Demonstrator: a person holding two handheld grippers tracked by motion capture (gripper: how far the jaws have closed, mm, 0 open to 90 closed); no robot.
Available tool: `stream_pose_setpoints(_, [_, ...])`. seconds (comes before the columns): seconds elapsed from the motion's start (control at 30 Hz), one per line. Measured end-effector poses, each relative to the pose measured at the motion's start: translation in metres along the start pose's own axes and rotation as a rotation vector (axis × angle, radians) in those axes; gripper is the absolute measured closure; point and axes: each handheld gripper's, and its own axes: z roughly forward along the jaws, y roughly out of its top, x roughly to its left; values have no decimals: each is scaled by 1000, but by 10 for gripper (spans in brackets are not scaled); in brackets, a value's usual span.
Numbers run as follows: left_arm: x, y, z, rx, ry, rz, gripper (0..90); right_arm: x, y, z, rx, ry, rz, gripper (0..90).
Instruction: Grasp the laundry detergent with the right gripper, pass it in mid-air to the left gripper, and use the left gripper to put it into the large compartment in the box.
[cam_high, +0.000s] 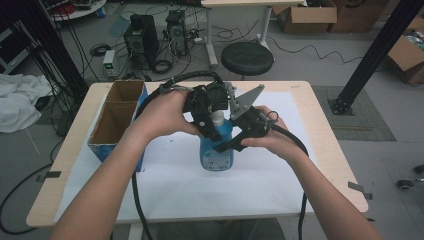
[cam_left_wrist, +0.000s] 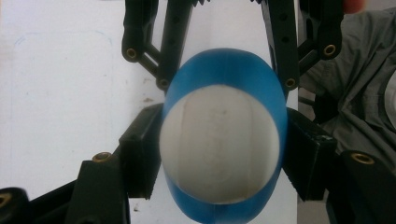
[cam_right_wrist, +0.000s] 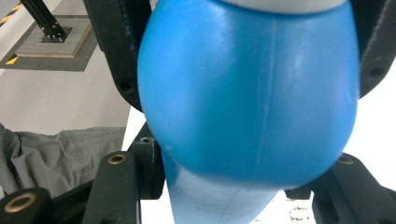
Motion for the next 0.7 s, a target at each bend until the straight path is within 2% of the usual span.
stream_pose_setpoints(0.3, [1, 1, 2, 19, -8, -8, 388, -2, 0, 2, 12, 5, -8, 449])
stream_pose_setpoints(0.43, [4, 0, 2, 22, -19, -21, 390, -4, -2, 3, 1, 29, 18, 440])
stream_pose_setpoints(0.47, [5, 0, 1, 24, -18, -30, 389, -4, -3, 4, -5, 31, 25, 429])
stream_pose_setpoints(0.53, [6, -1, -2, 23, -9, -44, 390, -5, -4, 5, -11, 0, 36, 309])
stream_pose_setpoints(0.57, [7, -2, -4, 25, -4, -60, 390, -6, -6, 6, 2, 1, 51, 280])
stream_pose_setpoints(0.7, [13, -7, -17, 39, 27, -110, 390, -10, -14, 4, 20, 3, 92, 253])
